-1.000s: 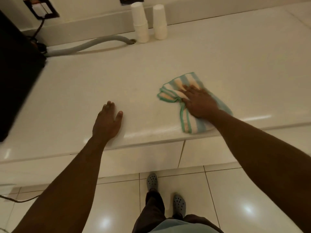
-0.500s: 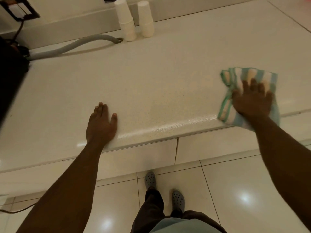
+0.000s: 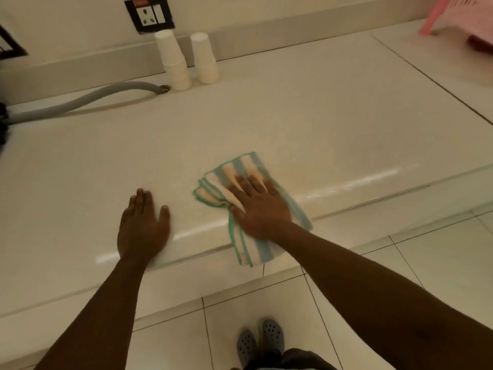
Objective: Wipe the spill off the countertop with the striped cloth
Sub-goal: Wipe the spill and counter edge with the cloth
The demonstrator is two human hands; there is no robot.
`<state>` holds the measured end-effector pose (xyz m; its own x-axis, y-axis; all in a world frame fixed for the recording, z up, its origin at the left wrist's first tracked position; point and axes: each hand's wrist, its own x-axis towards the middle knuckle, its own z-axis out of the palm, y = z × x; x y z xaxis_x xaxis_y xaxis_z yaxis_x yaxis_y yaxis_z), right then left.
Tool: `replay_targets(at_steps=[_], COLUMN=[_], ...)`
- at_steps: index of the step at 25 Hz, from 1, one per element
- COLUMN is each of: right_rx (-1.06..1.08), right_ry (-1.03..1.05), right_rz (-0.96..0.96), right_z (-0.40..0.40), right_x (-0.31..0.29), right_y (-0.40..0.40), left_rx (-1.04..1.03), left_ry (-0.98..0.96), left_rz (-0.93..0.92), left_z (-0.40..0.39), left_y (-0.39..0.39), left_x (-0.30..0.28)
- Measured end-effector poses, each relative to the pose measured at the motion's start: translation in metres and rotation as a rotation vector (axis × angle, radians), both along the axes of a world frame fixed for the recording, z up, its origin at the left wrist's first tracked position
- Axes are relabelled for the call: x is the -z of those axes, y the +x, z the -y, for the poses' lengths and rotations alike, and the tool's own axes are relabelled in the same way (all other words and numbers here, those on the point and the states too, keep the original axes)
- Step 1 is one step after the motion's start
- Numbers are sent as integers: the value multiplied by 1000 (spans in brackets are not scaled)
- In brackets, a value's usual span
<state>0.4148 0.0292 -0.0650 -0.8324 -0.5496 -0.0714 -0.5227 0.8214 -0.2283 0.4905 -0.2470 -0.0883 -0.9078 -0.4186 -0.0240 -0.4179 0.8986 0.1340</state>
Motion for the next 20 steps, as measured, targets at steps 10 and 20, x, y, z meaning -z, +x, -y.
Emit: replay_targets(at_steps=[10,20], right_rx=[855,-22], right_ry=[5,71], right_rz=[-16,-59], right_z=[-137,-104], right_x=[10,2], right_y=[-87,-82], left_rx=[27,239], left_ry=[47,95], left_rz=[24,27], left_z=[-3,-82], left_y=[-4,-120], left_x=[-8,-12])
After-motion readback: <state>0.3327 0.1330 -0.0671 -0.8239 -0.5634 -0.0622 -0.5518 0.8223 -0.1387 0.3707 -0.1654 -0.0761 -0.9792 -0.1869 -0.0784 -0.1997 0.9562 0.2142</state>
